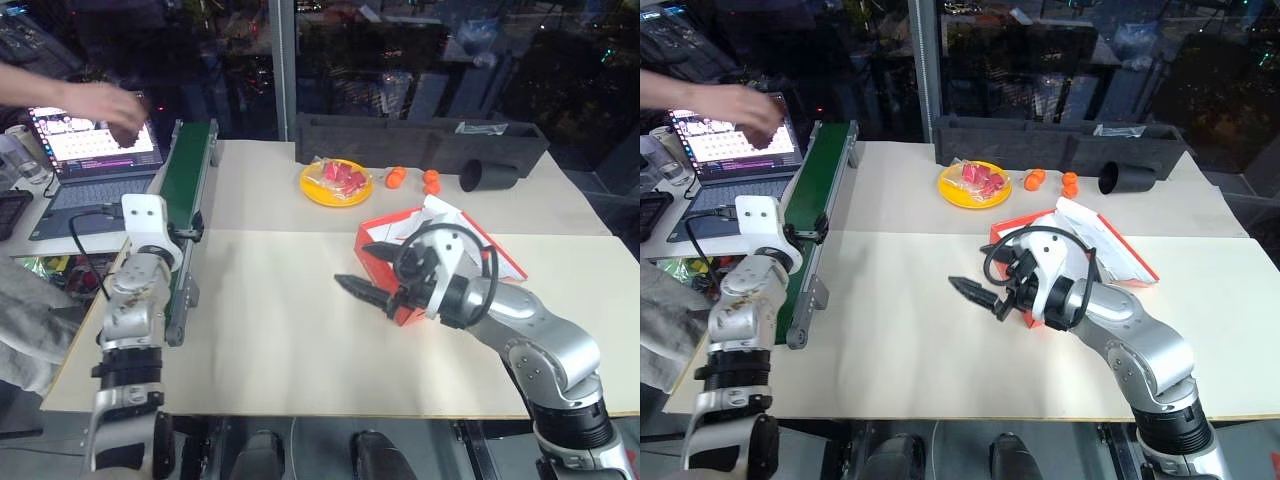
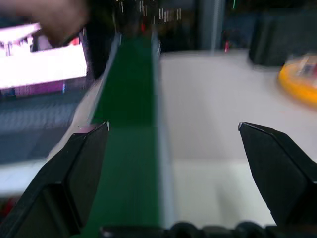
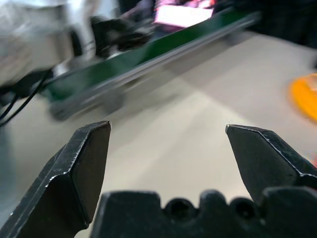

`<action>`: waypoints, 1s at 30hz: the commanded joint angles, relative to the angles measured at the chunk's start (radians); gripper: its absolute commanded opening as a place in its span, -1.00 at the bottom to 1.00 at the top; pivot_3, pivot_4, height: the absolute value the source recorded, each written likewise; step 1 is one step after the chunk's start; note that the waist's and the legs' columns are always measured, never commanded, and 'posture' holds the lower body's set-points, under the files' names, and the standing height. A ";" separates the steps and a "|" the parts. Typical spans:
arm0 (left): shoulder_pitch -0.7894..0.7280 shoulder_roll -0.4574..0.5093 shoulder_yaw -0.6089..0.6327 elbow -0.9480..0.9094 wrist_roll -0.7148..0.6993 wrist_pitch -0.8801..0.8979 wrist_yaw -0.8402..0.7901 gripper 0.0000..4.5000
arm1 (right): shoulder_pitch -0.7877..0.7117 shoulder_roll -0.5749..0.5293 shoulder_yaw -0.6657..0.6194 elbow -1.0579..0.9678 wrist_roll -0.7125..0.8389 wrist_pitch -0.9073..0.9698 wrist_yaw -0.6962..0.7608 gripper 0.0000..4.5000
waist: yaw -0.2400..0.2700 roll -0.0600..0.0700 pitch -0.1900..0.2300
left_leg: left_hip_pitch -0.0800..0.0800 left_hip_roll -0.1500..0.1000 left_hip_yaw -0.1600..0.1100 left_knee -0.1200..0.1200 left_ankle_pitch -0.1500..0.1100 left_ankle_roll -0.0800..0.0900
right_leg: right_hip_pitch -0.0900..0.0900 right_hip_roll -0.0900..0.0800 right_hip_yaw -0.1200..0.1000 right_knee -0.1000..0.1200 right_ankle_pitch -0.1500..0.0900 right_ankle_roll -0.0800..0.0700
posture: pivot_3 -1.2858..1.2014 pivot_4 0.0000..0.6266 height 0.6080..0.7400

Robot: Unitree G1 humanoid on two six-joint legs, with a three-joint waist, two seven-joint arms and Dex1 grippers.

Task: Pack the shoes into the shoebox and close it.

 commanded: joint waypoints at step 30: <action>-0.118 0.094 -0.050 0.175 -0.010 0.139 -0.140 1.00 | 0.090 0.037 0.058 0.012 -0.123 -0.020 -0.010 0.96 | 0.000 -0.004 0.000 | -0.001 0.000 -0.001 0.000 0.000 0.000 | -0.001 0.000 -0.001 0.000 0.000 0.000 | 0.03 -0.52 0.61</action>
